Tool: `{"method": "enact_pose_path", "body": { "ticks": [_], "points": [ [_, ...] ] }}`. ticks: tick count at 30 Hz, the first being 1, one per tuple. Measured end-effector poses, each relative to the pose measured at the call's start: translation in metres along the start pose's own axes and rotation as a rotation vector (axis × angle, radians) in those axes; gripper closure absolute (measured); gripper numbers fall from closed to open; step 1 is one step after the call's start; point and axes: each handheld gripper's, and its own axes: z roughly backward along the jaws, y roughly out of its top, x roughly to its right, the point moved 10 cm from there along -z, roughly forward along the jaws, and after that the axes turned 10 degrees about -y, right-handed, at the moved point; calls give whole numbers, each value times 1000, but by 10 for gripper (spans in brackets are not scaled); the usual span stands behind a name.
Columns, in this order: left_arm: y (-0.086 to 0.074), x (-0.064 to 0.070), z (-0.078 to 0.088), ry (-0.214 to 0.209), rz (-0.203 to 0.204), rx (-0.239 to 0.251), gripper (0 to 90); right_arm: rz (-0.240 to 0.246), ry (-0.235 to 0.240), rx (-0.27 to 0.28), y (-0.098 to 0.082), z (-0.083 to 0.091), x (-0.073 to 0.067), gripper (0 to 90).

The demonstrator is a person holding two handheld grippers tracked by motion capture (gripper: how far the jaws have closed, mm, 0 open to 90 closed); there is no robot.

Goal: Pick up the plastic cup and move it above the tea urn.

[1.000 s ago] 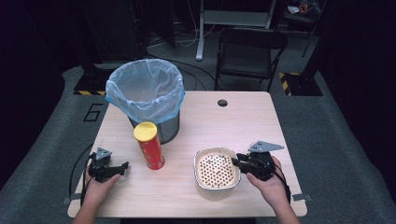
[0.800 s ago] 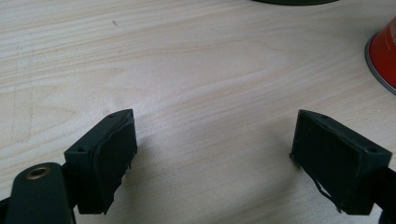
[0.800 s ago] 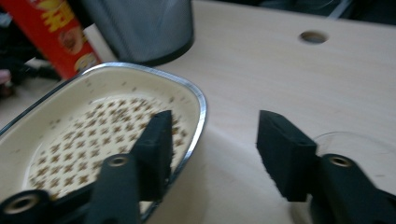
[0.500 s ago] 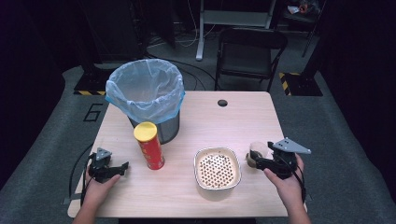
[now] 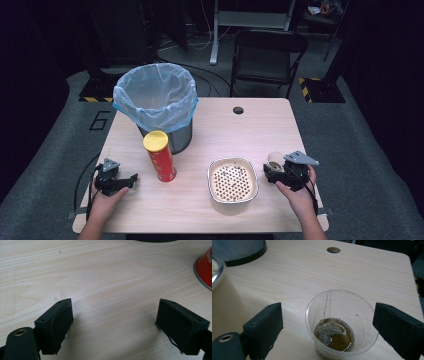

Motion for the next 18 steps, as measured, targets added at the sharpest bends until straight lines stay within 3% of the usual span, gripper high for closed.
{"method": "enact_pose_path", "body": {
  "ticks": [5, 8, 13, 18],
  "points": [
    [0, 1, 0, -4, -3, 3, 136, 9, -41, 22, 4, 0, 4, 92],
    [-2, 2, 2, -12, -6, -15, 136, 2, -31, 23, 4, -1, 6, 92],
    [-1, 1, 1, -8, -10, -5, 136, 5, -36, -56, -15, -17, 12, 91],
    [-1, 1, 1, -8, -7, -3, 136, 14, -10, -105, -28, -30, 9, 177]
  ]
}}
